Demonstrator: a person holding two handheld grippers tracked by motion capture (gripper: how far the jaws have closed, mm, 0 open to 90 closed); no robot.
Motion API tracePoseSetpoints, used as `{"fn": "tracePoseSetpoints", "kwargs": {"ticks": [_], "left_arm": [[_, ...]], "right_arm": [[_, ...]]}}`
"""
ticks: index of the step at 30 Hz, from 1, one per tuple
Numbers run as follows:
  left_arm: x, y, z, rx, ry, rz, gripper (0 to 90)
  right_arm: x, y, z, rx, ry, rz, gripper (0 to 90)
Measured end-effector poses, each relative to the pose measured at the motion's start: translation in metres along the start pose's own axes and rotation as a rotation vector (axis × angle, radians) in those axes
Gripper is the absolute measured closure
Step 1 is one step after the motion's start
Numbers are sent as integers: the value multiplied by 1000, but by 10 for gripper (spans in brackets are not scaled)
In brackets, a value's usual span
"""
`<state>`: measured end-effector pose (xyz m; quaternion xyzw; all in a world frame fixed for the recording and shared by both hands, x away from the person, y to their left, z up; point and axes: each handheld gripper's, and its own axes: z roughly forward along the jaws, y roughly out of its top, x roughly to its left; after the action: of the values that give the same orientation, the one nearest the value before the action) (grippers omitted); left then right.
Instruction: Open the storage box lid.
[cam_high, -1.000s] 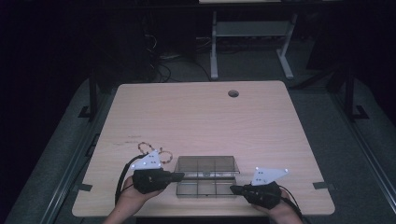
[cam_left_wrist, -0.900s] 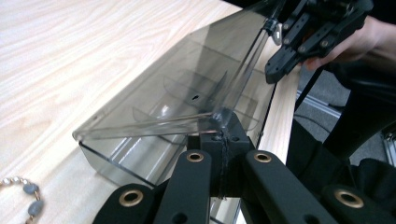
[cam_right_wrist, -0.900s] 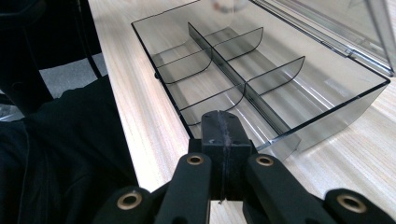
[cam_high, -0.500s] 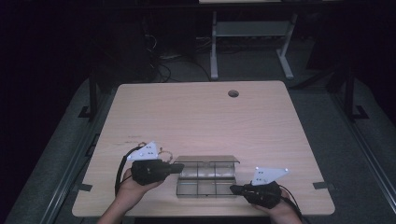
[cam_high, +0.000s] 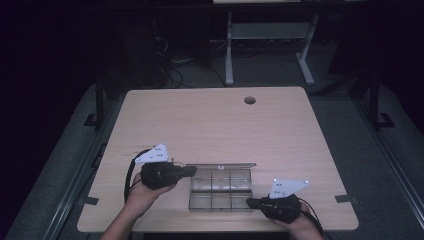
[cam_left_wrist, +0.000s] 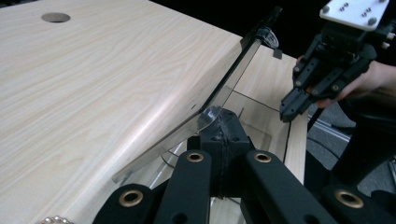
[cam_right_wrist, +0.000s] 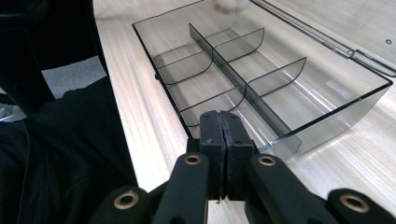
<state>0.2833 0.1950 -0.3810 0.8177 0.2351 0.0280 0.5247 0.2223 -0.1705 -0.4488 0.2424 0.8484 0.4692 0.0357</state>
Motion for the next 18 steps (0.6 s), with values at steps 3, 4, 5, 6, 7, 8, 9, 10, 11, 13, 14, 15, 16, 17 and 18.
{"fn": "tracePoseSetpoints", "kwargs": {"ticks": [3, 4, 5, 6, 7, 8, 9, 10, 11, 13, 14, 15, 16, 17, 18], "left_arm": [[1, 1, 0, -11, 6, 3, 897], [1, 2, 0, -10, 7, 2, 898], [2, 2, -1, -10, 8, 1, 897], [2, 2, -1, -11, 8, -1, 897], [2, 2, -1, -12, 8, 1, 897], [2, 1, -1, -14, 7, -1, 897], [2, 1, -1, -13, 7, -2, 897], [2, 1, -1, -13, 8, -1, 897], [2, 1, -1, -11, 7, 1, 897], [3, 1, -2, -10, 8, 1, 897], [3, 1, -2, -12, 8, 0, 897], [3, 1, -2, -13, 7, 0, 897], [3, 1, -2, -13, 7, 0, 897], [3, 1, -2, -14, 7, -2, 898], [3, 1, -3, -14, 8, -1, 897]], "right_arm": [[0, 0, 0, 1, 1, 1, 882], [0, 0, 0, 1, 1, 1, 877], [0, 0, 0, 1, 0, 0, 869], [0, 0, 0, 0, 0, 0, 856], [-1, 1, 0, 0, 2, 2, 846], [-1, 1, -1, 0, 8, 4, 829], [-1, 1, -2, -3, 6, 4, 807], [-1, 2, -3, -11, 5, 9, 784], [-2, 2, -6, -16, 5, 7, 750], [-3, 4, -10, -23, 9, 18, 634], [-5, 4, -11, -26, 10, 24, 577], [-6, 5, -12, -25, -2, 30, 529], [-8, 6, -13, -24, -5, 38, 486], [-11, 7, -14, -22, -8, 41, 442], [-13, 8, -14, -21, -8, 41, 408]]}}
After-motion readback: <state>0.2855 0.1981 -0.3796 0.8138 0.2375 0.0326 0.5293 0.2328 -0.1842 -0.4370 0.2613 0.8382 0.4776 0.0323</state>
